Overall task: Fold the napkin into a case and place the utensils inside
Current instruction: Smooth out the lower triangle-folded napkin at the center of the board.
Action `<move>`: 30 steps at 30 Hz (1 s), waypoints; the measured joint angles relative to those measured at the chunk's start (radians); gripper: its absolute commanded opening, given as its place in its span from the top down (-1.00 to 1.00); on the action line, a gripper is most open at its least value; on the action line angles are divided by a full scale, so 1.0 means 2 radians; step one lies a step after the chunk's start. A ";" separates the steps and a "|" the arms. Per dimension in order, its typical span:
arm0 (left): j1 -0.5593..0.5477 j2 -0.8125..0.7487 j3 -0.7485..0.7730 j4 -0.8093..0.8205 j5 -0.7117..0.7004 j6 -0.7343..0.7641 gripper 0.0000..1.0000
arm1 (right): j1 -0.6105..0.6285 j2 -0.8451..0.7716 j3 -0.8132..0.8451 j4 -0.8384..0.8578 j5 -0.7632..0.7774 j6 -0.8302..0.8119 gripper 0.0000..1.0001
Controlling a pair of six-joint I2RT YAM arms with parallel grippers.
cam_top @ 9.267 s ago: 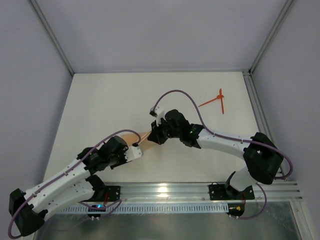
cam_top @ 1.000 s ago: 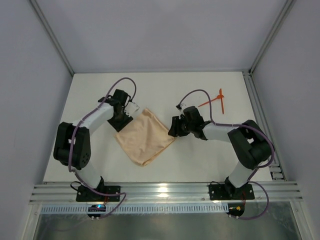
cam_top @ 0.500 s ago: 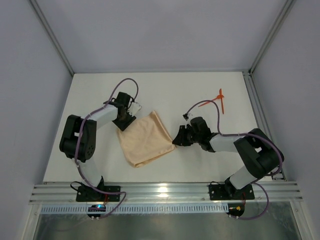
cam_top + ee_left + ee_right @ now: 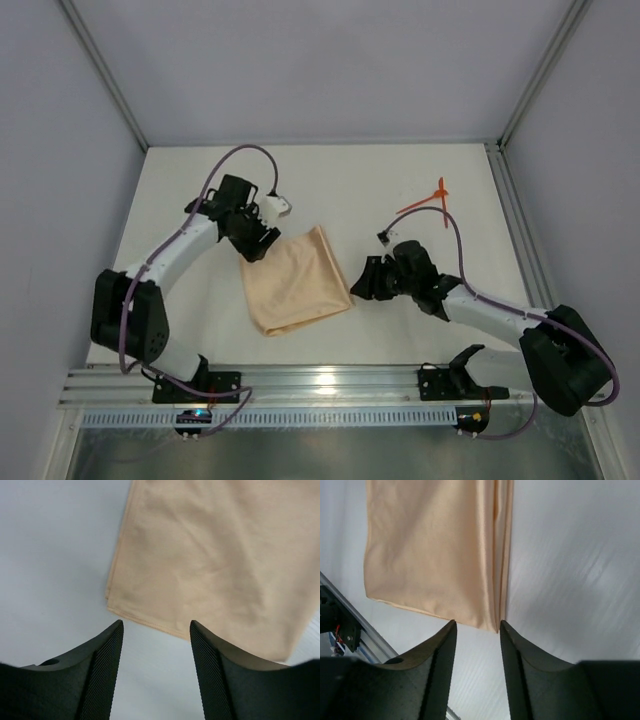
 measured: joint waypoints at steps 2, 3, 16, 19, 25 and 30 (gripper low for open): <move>-0.019 -0.050 0.002 -0.033 0.011 0.003 0.12 | 0.000 -0.007 0.029 -0.017 0.004 -0.014 0.41; -0.034 -0.070 0.000 -0.048 0.012 0.003 0.18 | 0.000 -0.006 0.044 -0.020 0.001 -0.019 0.52; -0.176 -0.048 -0.134 -0.093 -0.027 -0.023 0.21 | 0.034 0.126 0.071 0.065 -0.085 -0.009 0.94; -0.191 -0.048 -0.141 -0.086 -0.028 -0.025 0.19 | 0.035 0.149 0.055 0.084 -0.086 0.000 0.94; -0.232 -0.031 -0.171 -0.073 -0.043 -0.032 0.21 | 0.035 0.159 0.025 0.092 -0.080 0.012 0.94; -0.245 -0.031 -0.171 -0.074 -0.059 -0.031 0.19 | 0.035 0.152 0.009 0.112 -0.079 0.021 0.94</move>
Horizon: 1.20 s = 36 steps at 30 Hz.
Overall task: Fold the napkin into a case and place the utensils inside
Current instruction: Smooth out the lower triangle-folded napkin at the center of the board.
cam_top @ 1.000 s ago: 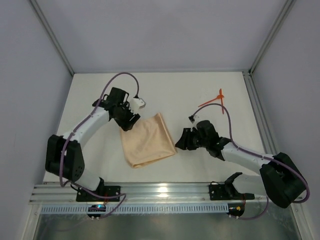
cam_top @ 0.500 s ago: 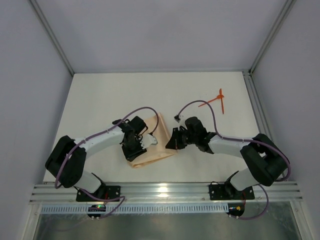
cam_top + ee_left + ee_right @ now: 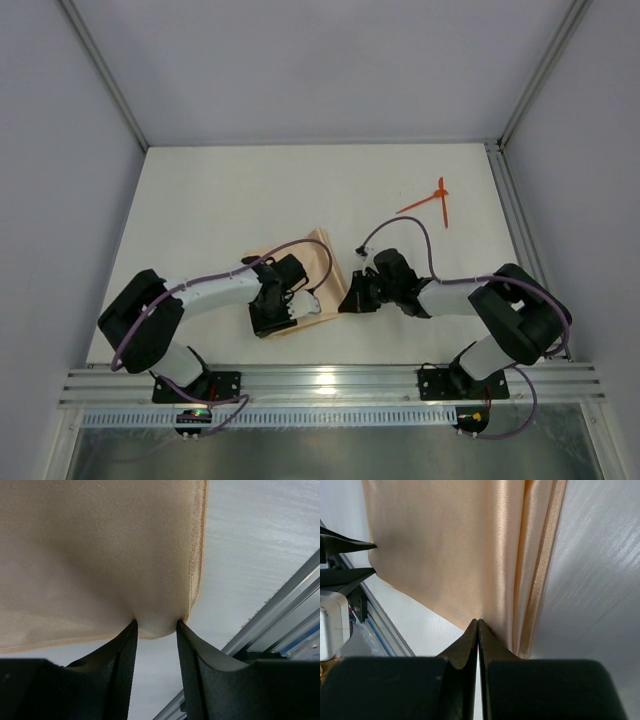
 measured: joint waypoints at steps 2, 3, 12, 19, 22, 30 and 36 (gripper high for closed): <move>-0.008 -0.002 -0.002 -0.001 -0.007 0.005 0.18 | 0.000 -0.002 -0.005 0.006 0.000 0.003 0.94; -0.011 -0.003 -0.003 0.000 -0.009 0.009 0.17 | 0.000 -0.003 -0.007 0.008 0.000 0.004 0.94; -0.020 -0.026 -0.016 0.001 -0.012 0.030 -0.08 | 0.002 -0.064 -0.029 -0.032 0.006 0.013 0.68; 0.020 -0.141 0.015 -0.035 0.016 0.047 -0.52 | 0.003 -0.128 0.039 -0.132 0.024 -0.014 -0.08; 0.111 -0.176 0.062 -0.034 0.029 0.042 -0.51 | -0.016 -0.119 0.114 -0.160 0.034 -0.047 -0.31; 0.302 -0.065 0.130 0.021 0.042 -0.031 -0.52 | -0.096 0.083 0.323 -0.181 0.009 -0.112 -0.39; 0.345 0.044 0.144 0.054 0.066 -0.079 -0.56 | -0.105 0.197 0.376 -0.204 -0.018 -0.126 -0.40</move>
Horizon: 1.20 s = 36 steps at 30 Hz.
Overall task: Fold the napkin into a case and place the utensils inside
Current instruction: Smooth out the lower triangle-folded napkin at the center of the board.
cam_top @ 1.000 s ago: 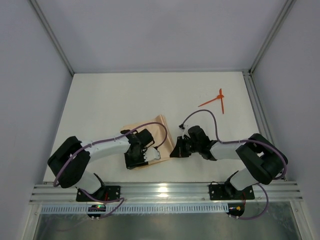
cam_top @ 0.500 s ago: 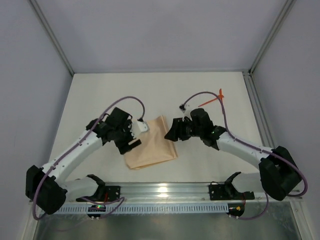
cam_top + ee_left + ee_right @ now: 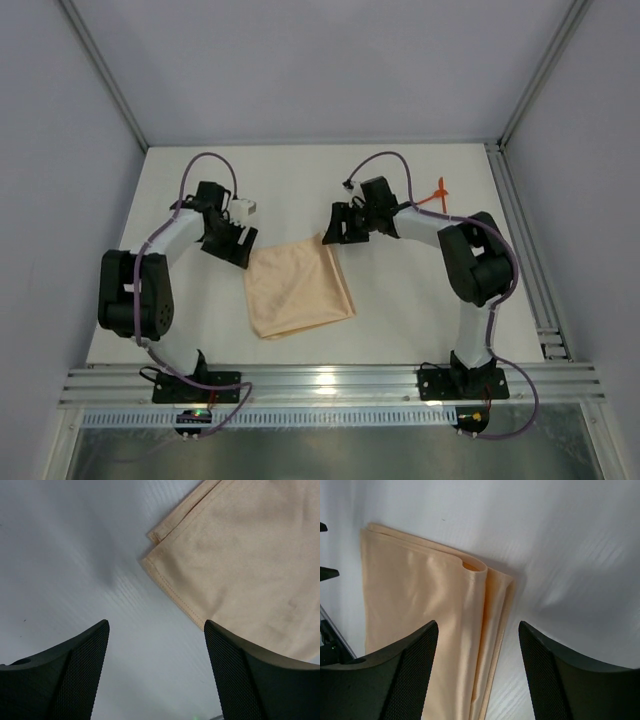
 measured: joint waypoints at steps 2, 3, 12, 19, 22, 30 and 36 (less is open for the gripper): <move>0.000 0.030 0.001 0.009 0.001 -0.007 -0.43 | 0.000 0.020 0.000 -0.007 -0.008 0.001 -0.40; 0.000 0.044 0.002 0.014 0.001 -0.011 -0.36 | 0.000 0.028 0.000 -0.006 -0.012 0.002 -0.40; -0.003 0.104 0.031 0.035 0.001 -0.024 -0.04 | -0.001 0.052 0.007 0.028 -0.043 0.019 0.12; -0.022 0.113 0.042 0.058 0.000 -0.015 0.00 | -0.014 0.061 -0.017 0.064 -0.052 0.043 0.59; -0.030 0.124 0.054 0.068 0.002 -0.011 0.00 | -0.027 0.051 -0.047 0.092 -0.064 0.053 0.72; -0.048 0.132 0.065 0.076 0.035 0.013 -0.24 | -0.036 0.004 -0.151 0.163 -0.082 0.088 0.65; -0.049 0.114 0.065 0.044 0.043 0.034 -0.36 | -0.035 -0.025 -0.205 0.208 -0.092 0.116 0.26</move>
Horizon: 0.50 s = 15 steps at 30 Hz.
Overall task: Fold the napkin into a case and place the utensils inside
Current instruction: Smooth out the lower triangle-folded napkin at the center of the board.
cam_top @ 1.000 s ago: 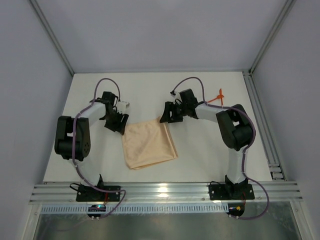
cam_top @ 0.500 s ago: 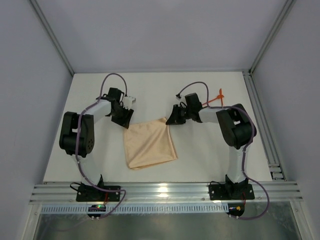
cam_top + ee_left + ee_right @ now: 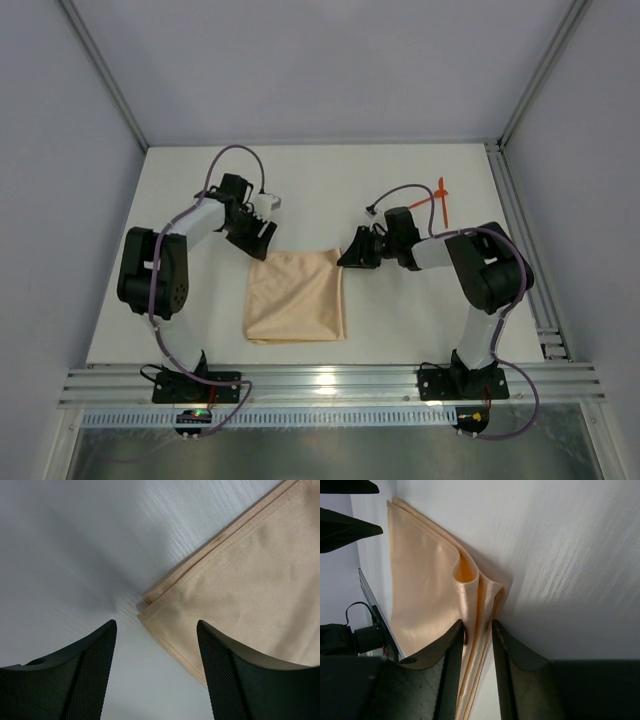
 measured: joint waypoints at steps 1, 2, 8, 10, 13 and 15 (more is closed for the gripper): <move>0.000 -0.006 0.000 -0.007 -0.003 0.002 -0.37 | 0.000 -0.004 -0.004 0.002 0.001 0.002 0.11; 0.000 -0.013 0.000 -0.014 -0.006 0.005 -0.36 | 0.000 -0.008 -0.005 0.001 0.001 0.003 0.04; -0.016 -0.068 -0.004 -0.058 -0.013 0.031 -0.36 | 0.002 -0.010 0.026 -0.034 0.022 -0.014 -0.04; -0.043 -0.095 -0.017 -0.069 -0.015 0.044 -0.36 | 0.002 0.000 0.040 -0.037 0.024 -0.016 -0.04; -0.104 -0.122 -0.046 -0.091 -0.012 0.057 -0.36 | 0.002 0.007 0.047 -0.035 0.024 -0.016 -0.05; -0.135 -0.122 -0.062 -0.098 -0.008 0.060 -0.36 | 0.002 0.008 0.047 -0.033 0.023 -0.016 -0.06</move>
